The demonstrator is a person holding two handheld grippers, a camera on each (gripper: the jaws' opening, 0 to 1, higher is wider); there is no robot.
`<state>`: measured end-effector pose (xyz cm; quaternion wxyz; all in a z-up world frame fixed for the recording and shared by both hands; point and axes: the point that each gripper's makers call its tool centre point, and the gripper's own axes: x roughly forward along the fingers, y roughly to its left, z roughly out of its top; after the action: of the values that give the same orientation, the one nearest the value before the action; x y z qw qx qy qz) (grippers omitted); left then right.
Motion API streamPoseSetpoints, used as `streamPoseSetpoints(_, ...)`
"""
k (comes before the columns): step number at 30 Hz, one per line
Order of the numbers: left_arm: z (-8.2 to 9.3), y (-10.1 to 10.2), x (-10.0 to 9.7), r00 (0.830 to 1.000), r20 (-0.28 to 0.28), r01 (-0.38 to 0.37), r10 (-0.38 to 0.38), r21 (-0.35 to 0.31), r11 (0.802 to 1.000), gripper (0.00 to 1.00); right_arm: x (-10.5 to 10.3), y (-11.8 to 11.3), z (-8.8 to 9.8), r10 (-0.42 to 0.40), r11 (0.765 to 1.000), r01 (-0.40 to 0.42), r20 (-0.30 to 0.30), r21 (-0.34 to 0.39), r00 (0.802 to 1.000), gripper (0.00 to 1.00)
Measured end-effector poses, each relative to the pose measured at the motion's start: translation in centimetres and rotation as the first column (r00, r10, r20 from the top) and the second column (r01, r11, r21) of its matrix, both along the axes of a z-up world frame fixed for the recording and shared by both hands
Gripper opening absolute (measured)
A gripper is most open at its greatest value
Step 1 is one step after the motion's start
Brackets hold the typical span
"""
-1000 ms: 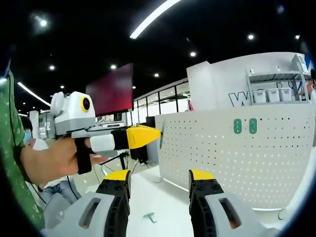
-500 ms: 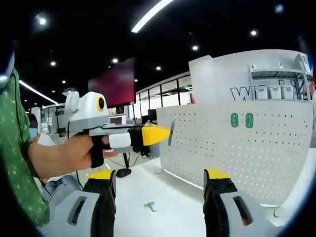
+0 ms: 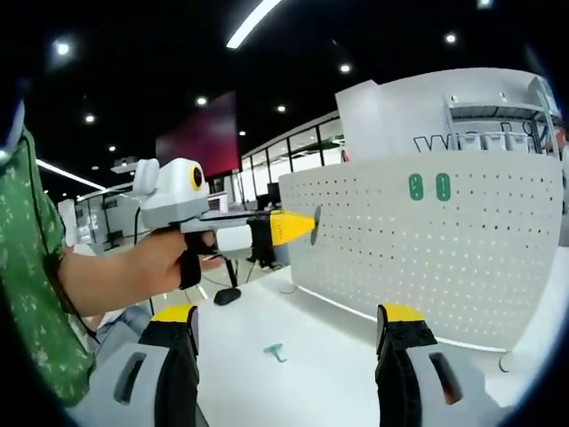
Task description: Insert the hook assembly into the mounting plate slot until the hook locks in place.
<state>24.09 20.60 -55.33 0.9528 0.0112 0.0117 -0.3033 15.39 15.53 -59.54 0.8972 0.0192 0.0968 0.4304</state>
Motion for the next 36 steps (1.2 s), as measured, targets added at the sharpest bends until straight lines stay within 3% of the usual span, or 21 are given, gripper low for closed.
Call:
streamPoseSetpoints(6, 0.1, -0.3, 1.5, 1.0, -0.003, -0.015, 0.015, 0.0, 1.0, 0.03, 0.1, -0.4, 0.0, -0.002, 1.0, 0.002, 0.005, 0.004, 1.0, 0.84)
streamPoseSetpoints(25, 3.1, -0.8, 8.0, 0.99, 0.047, -0.128, 0.131, -0.049, 0.991, 0.03, 0.8, -1.4, -1.0, -0.008, 1.0, 0.008, -0.014, 0.003, 1.0, 0.85)
streamPoseSetpoints(36, 3.1, -1.1, 10.5, 0.978, 0.05, -0.198, 0.202, -0.079, 0.977, 0.03, 1.3, -1.8, -1.8, -0.011, 1.0, 0.011, -0.03, -0.006, 0.999, 0.84)
